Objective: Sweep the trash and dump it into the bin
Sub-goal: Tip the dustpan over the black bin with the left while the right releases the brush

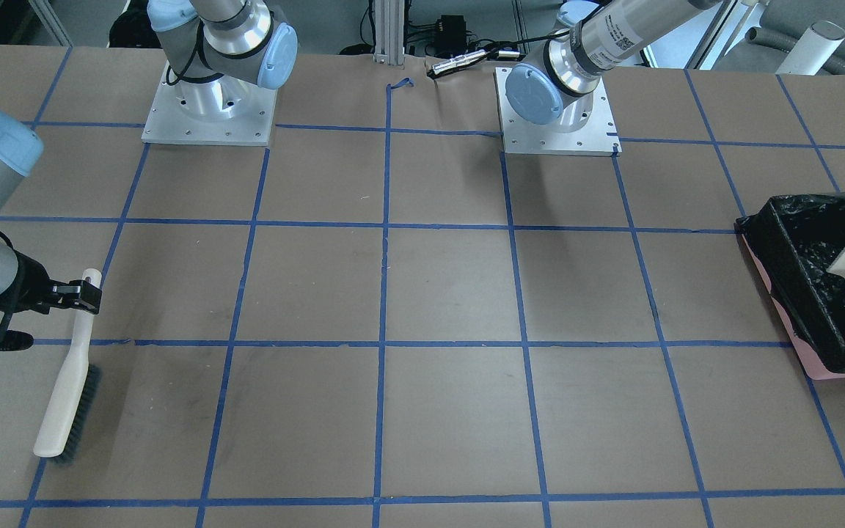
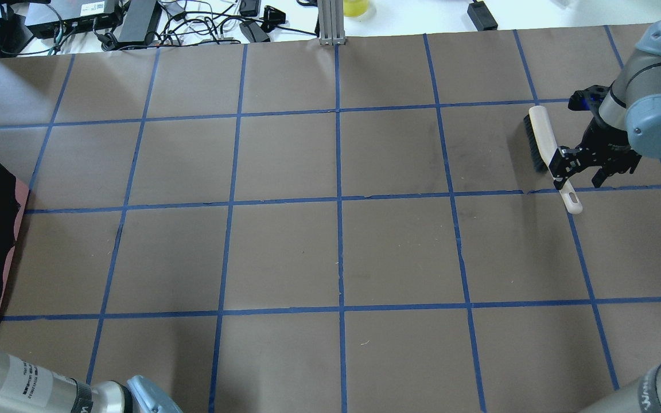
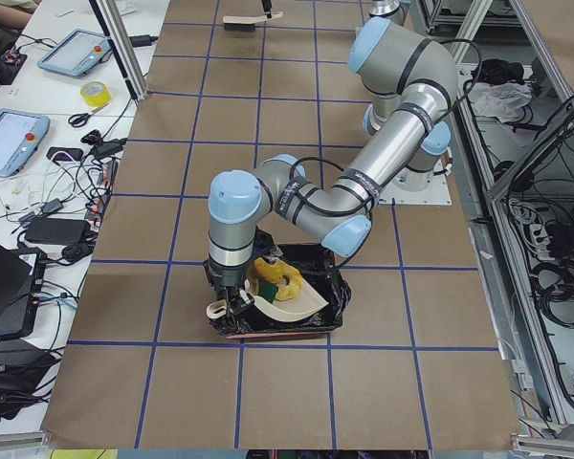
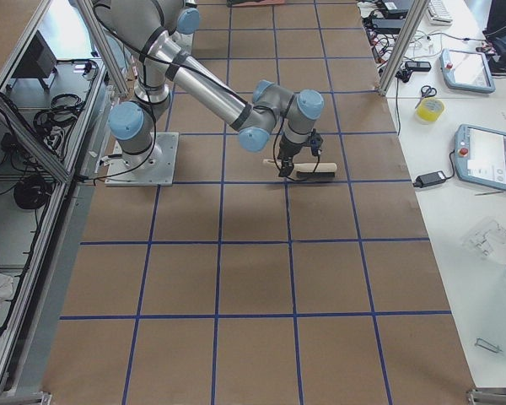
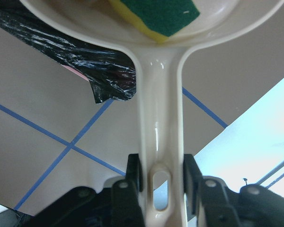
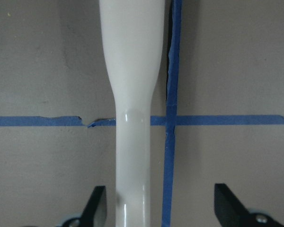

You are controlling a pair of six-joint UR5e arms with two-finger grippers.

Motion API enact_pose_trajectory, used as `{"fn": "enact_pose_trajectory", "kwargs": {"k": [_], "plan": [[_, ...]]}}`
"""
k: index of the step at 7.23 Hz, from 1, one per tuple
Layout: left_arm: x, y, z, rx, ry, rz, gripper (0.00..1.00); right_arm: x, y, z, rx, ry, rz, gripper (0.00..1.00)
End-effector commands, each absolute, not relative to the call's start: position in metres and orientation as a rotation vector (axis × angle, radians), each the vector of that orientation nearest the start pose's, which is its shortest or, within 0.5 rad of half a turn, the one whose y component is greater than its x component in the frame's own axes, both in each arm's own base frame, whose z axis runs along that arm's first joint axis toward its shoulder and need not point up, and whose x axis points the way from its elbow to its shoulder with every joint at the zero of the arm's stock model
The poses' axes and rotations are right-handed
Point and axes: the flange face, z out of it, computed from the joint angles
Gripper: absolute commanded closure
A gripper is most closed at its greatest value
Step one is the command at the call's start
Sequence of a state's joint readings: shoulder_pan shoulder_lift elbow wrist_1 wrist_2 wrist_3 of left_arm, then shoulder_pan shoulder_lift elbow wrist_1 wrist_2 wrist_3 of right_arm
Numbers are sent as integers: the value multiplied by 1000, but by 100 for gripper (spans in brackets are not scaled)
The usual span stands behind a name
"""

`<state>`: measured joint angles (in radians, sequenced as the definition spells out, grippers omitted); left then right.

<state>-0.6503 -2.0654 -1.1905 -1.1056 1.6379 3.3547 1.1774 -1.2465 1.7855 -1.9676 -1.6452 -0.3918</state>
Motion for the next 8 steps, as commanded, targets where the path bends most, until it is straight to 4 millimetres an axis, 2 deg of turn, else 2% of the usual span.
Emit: {"fn": "enact_pose_trajectory", "kwargs": {"k": [1,2,3,4,6,7,8], "plan": [[479,-522,424,-3245,-1137,-541,94,-97,-568,298,-1,3180,136,1],[475,-513,424,-3242,-1147,-547,94,-90,-562,329,9,3184,113,0],[471,-510,425,-3257,-1142,-573,94,-80,-556,368,5,3191,91,0],[467,-507,430,-3280,-1125,-615,94,-56,-548,417,-30,3183,53,0],[464,-503,437,-3303,-1109,-660,94,-10,-536,495,48,3164,5,0],[463,-502,442,-3309,-1113,-679,94,23,-535,515,-6,3170,-30,0],[461,-501,448,-3317,-1116,-695,94,65,-532,523,-2,3165,-63,0]]}}
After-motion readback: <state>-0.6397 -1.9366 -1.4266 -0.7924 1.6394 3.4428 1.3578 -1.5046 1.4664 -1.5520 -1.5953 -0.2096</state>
